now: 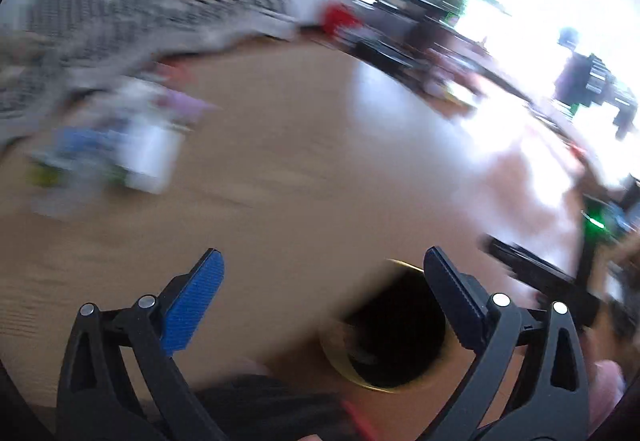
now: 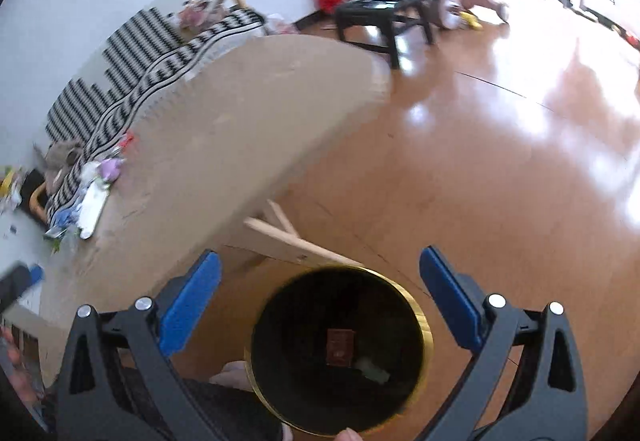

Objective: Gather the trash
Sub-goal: 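Return both grippers to the table trash pile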

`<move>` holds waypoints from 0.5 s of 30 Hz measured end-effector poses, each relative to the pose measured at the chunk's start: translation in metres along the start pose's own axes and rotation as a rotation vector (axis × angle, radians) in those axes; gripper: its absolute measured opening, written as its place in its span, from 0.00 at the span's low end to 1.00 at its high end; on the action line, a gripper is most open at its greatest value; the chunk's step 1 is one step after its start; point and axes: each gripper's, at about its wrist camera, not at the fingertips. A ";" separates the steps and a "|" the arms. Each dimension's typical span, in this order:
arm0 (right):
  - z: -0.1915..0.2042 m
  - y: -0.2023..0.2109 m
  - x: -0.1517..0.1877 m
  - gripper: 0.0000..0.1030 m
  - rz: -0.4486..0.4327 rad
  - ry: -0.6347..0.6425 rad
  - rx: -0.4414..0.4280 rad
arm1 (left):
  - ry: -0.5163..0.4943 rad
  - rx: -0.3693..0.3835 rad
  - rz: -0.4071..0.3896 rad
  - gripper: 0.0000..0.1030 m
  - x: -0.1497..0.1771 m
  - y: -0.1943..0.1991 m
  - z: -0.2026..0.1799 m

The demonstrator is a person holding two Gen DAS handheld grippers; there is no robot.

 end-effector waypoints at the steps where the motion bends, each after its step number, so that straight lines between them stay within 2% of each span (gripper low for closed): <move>1: 0.018 -0.006 -0.006 0.93 0.003 0.023 -0.022 | 0.027 -0.079 -0.026 0.94 -0.005 0.009 0.026; 5: 0.095 -0.025 -0.027 0.93 -0.004 0.143 -0.086 | 0.124 -0.320 -0.072 0.94 -0.014 0.022 0.119; 6: 0.118 -0.030 -0.032 0.93 -0.008 0.178 -0.096 | 0.155 -0.350 -0.075 0.94 -0.018 0.025 0.143; 10: 0.193 -0.047 -0.048 0.93 -0.025 0.266 -0.128 | 0.233 -0.380 -0.052 0.94 -0.040 0.023 0.210; 12: 0.230 -0.058 -0.052 0.93 -0.031 0.303 -0.145 | 0.255 -0.354 -0.035 0.94 -0.047 0.009 0.233; 15: 0.272 -0.075 -0.052 0.93 -0.042 0.350 -0.129 | 0.313 -0.285 -0.033 0.94 -0.056 -0.016 0.245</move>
Point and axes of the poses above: each gripper's, at about its wrist camera, not at the fingertips, and y roughly against the way its jaws point, z to its left, x to its underside, and after that the axes turned 1 degree about x, right-handed
